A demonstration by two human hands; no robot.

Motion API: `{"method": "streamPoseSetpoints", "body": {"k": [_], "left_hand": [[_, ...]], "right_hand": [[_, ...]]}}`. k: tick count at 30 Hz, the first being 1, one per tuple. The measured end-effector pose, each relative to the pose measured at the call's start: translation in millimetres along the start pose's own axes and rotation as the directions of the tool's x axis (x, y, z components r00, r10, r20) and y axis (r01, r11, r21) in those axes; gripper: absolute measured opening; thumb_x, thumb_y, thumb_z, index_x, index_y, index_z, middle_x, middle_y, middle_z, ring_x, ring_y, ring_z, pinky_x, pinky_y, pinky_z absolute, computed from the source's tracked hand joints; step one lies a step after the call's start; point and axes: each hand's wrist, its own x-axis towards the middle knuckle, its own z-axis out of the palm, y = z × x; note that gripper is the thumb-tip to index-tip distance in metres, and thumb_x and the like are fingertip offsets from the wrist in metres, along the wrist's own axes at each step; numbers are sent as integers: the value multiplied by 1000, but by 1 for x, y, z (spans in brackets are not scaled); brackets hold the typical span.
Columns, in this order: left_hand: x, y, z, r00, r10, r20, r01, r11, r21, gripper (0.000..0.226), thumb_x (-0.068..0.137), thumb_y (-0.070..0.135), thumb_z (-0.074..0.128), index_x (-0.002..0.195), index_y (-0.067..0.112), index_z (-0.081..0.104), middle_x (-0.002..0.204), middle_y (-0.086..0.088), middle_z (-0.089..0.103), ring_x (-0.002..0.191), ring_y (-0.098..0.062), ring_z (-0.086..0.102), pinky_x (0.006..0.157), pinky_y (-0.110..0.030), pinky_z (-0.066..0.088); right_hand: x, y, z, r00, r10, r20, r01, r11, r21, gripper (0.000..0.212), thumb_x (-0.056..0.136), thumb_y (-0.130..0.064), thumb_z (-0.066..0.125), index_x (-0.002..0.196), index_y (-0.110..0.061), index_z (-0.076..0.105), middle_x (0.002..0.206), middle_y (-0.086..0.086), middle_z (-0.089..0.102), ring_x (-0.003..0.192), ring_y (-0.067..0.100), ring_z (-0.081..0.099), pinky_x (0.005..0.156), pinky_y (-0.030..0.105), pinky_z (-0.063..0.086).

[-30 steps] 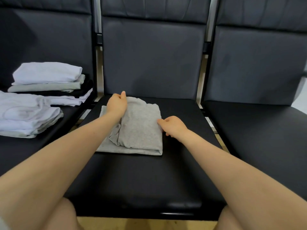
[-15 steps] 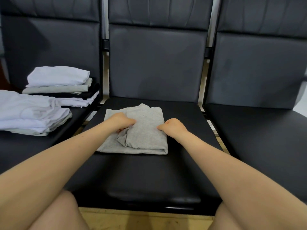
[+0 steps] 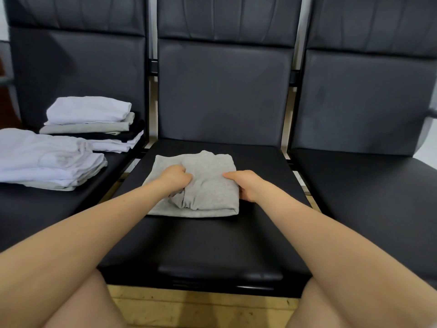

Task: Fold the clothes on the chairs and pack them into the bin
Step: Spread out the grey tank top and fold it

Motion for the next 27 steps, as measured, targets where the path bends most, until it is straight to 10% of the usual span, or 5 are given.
{"method": "streamPoseSetpoints", "body": {"k": [5,11,20,27], "left_hand": [[-1,-5,-4,997,70,-21,-69,997,46,33,92,25,54,61,16,47,57,-1,51,46,-14,46,44,-21,38],[2,-4,-5,997,-76,29,82,926,-369,23,98,27,44,89,11,59,74,-3,58,52,-14,47,47,-24,40],[5,-12,-22,976,-156,150,216,707,-673,50,93,62,38,94,17,60,93,-3,64,80,-17,60,61,-29,45],[16,-22,-16,988,-153,-16,120,830,-544,16,92,22,51,80,12,53,97,-9,56,89,-23,54,73,-32,43]], "right_hand": [[-8,-17,-8,983,-128,-130,130,991,6,15,86,-19,64,97,-9,63,93,8,68,83,23,67,65,33,53],[-18,-38,-13,947,-267,-182,244,960,-139,25,84,-22,62,105,-9,62,96,9,69,87,23,67,80,37,56],[-22,-47,51,907,-150,394,249,944,-215,35,98,-42,47,108,-15,66,76,0,65,63,10,58,56,22,45],[-1,-10,34,979,-182,-92,103,831,-546,38,92,-44,48,89,-11,66,69,-1,58,54,12,48,45,24,34]]}}
